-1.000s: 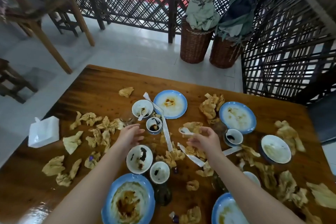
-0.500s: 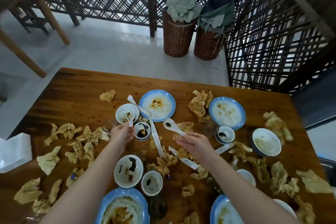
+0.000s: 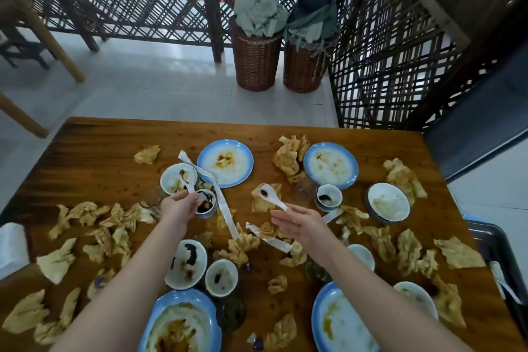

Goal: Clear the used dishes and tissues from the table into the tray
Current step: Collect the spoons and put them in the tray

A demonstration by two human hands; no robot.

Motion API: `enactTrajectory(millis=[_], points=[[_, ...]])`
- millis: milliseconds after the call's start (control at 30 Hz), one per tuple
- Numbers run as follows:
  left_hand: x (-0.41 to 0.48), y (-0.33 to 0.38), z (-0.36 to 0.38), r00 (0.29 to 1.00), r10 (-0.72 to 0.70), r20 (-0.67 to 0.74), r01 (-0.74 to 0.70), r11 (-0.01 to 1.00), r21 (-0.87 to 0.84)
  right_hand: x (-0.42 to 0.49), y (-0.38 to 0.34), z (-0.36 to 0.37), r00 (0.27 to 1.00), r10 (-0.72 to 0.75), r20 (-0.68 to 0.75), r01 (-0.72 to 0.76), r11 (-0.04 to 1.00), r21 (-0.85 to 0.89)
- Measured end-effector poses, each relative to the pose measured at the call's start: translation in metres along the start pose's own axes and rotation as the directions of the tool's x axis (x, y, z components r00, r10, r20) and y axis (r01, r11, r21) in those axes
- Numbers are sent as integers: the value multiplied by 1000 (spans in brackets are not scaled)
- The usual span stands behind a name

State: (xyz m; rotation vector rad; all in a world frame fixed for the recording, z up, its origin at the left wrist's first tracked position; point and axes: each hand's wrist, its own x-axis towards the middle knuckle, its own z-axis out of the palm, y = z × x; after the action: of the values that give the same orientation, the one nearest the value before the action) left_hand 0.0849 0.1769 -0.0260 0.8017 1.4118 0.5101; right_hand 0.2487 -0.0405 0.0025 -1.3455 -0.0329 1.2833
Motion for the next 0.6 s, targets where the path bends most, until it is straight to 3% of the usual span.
enactTrajectory(millis=[233, 600], points=[[-48, -13, 28, 986, 13, 167, -20, 999, 38, -33, 0, -27, 999, -45, -12, 46, 994, 101], [-165, -73, 115, 935, -29, 354, -22, 990, 139, -121, 13, -127, 972, -127, -198, 172, 958, 231]])
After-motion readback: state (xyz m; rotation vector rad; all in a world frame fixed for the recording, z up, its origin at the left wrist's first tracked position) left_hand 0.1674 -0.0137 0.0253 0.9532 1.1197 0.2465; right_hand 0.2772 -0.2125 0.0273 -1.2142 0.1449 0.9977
